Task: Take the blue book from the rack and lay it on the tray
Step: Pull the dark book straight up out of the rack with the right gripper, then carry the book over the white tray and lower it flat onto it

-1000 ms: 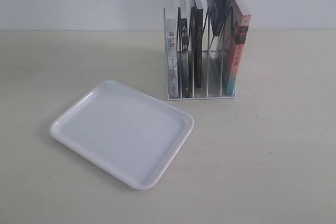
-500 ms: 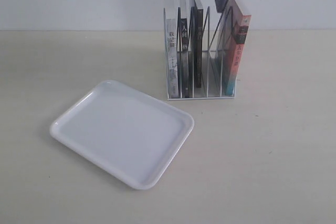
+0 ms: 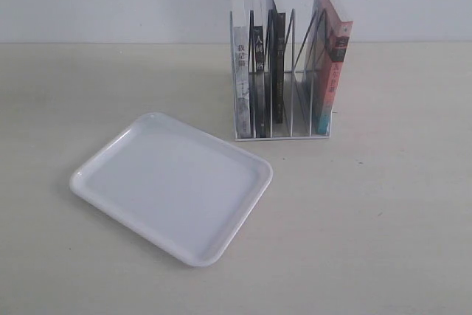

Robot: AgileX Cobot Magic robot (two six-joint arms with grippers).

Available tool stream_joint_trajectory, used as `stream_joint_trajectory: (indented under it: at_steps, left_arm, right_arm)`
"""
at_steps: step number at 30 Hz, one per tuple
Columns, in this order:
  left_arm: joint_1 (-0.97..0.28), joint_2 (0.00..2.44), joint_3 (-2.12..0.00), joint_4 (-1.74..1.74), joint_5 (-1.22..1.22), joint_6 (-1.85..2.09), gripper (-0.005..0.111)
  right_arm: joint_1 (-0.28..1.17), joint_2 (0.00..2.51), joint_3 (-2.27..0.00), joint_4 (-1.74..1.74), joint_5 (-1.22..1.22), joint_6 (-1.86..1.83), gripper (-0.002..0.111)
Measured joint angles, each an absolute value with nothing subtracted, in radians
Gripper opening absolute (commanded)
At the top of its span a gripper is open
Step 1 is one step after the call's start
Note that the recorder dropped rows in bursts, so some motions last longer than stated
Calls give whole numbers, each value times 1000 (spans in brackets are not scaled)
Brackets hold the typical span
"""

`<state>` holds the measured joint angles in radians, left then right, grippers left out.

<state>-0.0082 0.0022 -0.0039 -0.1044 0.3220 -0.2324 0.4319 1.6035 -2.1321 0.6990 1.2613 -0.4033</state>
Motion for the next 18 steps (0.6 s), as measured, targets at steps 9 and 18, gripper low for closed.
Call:
stream_joint_trajectory:
  at_steps: [9, 18]
  left_arm:
    - [-8, 2, -4, -104, 322, -232, 6]
    - [-8, 2, -4, -104, 322, -232, 6]
  right_arm:
    - [472, 1603, -1998, 723, 1248, -582, 0]
    - [710, 1603, -1750, 639, 1246, -1167, 0]
